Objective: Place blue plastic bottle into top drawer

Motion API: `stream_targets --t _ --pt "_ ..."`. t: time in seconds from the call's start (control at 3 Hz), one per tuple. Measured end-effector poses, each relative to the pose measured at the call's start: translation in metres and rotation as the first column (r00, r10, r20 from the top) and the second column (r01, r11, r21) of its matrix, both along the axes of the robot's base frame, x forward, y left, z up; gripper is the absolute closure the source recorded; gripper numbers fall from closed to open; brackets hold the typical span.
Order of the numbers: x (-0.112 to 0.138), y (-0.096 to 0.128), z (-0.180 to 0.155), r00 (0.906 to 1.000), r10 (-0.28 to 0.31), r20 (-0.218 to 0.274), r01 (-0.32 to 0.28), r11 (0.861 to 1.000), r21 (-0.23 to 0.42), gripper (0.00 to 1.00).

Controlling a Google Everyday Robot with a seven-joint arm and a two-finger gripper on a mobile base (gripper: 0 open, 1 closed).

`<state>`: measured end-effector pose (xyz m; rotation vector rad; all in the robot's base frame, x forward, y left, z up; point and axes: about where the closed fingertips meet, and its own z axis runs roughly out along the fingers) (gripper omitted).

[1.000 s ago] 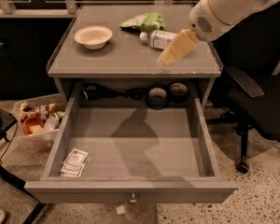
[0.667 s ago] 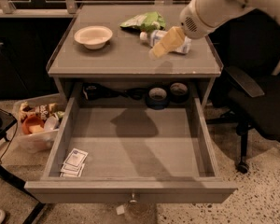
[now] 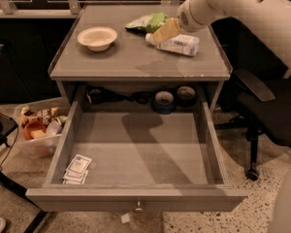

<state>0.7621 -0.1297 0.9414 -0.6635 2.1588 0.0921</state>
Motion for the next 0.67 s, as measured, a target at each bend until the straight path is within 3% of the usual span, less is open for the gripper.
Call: stream_targets --t 0.33,0.67 --pt "0.040 -0.004 -0.022 0.9958 -0.090 0.012 0.090 0.996 0.028 0.00" --pt "0.067 -0.006 -0.043 0.9897 -0.143 -0.003 0.143 0.988 0.051 0.00"
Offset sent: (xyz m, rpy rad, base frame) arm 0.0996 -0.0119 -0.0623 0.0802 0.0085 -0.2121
